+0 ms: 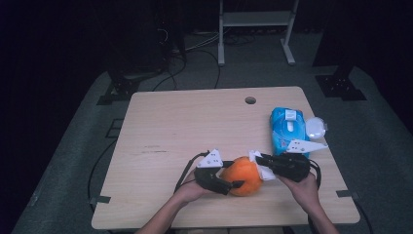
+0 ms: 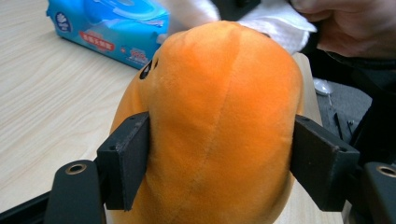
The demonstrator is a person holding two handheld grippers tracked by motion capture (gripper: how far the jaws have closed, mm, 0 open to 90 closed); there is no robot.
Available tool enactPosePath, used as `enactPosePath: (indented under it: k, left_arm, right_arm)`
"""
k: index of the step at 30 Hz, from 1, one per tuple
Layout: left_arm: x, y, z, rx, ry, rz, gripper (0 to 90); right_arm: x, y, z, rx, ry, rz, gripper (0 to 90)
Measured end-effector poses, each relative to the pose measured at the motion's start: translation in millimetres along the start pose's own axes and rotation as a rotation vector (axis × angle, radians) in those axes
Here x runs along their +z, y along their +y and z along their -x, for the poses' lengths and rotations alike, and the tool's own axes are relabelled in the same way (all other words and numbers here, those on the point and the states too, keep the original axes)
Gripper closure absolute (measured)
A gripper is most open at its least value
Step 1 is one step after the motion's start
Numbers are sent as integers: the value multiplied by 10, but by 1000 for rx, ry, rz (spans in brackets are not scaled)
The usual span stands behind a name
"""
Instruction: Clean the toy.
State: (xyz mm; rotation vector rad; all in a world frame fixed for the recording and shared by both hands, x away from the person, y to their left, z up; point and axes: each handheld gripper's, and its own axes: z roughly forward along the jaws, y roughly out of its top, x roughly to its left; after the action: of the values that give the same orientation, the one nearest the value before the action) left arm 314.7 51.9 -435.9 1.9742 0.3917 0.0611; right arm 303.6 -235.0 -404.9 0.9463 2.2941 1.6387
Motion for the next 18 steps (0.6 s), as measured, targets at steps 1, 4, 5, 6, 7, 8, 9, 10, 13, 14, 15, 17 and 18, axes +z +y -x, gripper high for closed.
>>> enactPosePath:
  k: [1,4,5,6,7,8,9,10,13,14,15,17,18]
  left_arm:
    - [-5,-4,-14,-12,1,2,261]
    - [-7,-12,-50,-48,12,17,261]
    - [-9,-13,-62,-57,16,20,261]
    - [-7,-15,-70,-70,18,24,261]
    - [-5,-17,-77,-79,18,27,260]
    - [-5,-17,-78,-83,19,27,260]
    - [-10,-18,-79,-82,21,25,260]
    - [-13,-18,-80,-84,21,25,260]
    - [-22,-21,-84,-80,14,23,260]
    - [-24,-21,-84,-78,12,22,260]
    - [-27,-23,-86,-76,9,20,260]
    - [-39,-32,-98,-74,1,18,260]
    - [-47,-37,-104,-77,-2,18,260]
  right_arm:
    - [-4,5,-10,-4,2,3,808]
    - [1,36,-66,-10,21,16,808]
    - [8,50,-92,-15,31,20,808]
    - [21,62,-120,-16,51,28,808]
    - [37,77,-153,-24,66,30,808]
    - [54,91,-190,-39,71,24,808]
    - [72,101,-217,-48,77,22,807]
    - [86,108,-228,-55,76,20,808]
    - [79,93,-169,-44,59,23,809]
    - [72,83,-144,-38,51,25,808]
    - [63,69,-107,-26,46,27,808]
    - [46,38,-35,-10,25,26,808]
    - [40,19,4,2,16,24,808]
